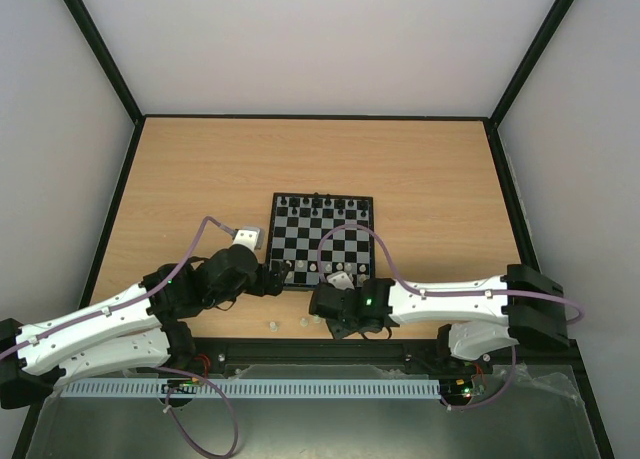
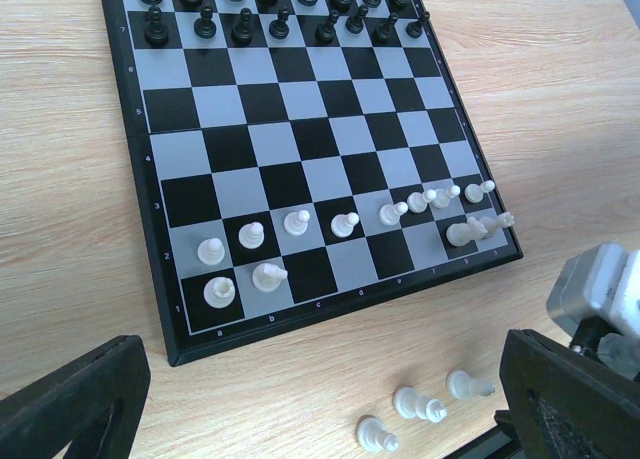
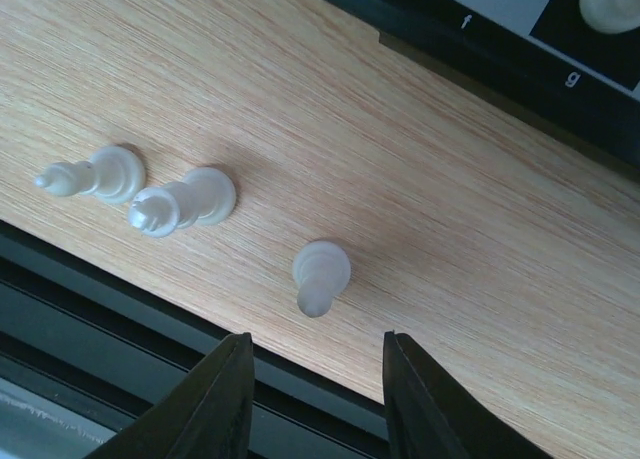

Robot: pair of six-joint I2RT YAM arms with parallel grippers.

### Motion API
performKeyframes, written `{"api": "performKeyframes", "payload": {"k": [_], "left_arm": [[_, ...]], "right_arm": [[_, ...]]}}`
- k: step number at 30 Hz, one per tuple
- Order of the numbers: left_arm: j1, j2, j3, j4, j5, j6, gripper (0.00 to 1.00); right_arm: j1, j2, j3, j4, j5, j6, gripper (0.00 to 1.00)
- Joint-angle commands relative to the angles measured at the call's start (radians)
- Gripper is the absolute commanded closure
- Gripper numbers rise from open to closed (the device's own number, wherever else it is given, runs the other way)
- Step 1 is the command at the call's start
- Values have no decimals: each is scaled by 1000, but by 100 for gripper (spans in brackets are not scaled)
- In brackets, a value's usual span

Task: Set up the chess pieces on the board
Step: Pick up the chess piece at the center of the board.

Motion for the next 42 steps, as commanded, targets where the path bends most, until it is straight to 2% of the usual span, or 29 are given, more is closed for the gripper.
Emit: {"api": "performKeyframes", "payload": {"k": [1, 19, 42], "left_arm": [[-5, 0, -11, -1, 1, 1, 1], [-6, 3, -9, -1, -2, 4, 1], [-5, 3, -6, -4, -3, 1, 1]], "right_arm": [[16, 32, 21, -41, 21, 25, 64], [14, 101, 34, -9, 35, 0, 64], [14, 100, 37, -13, 49, -9, 64]]}}
